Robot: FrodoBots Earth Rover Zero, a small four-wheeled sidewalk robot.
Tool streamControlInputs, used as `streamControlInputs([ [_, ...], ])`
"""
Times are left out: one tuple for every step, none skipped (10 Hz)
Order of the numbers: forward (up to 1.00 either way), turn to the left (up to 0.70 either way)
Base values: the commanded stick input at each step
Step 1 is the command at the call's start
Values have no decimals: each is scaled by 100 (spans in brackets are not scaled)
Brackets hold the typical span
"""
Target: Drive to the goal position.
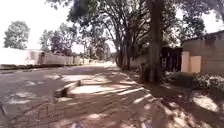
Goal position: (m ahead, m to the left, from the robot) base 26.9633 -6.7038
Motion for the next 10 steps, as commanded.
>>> streamControlInputs([
  [50,0],
  [50,0],
  [50,0],
  [50,0],
  [50,0],
  [50,0],
  [50,0],
  [50,0],
  [50,0],
  [50,0],
])
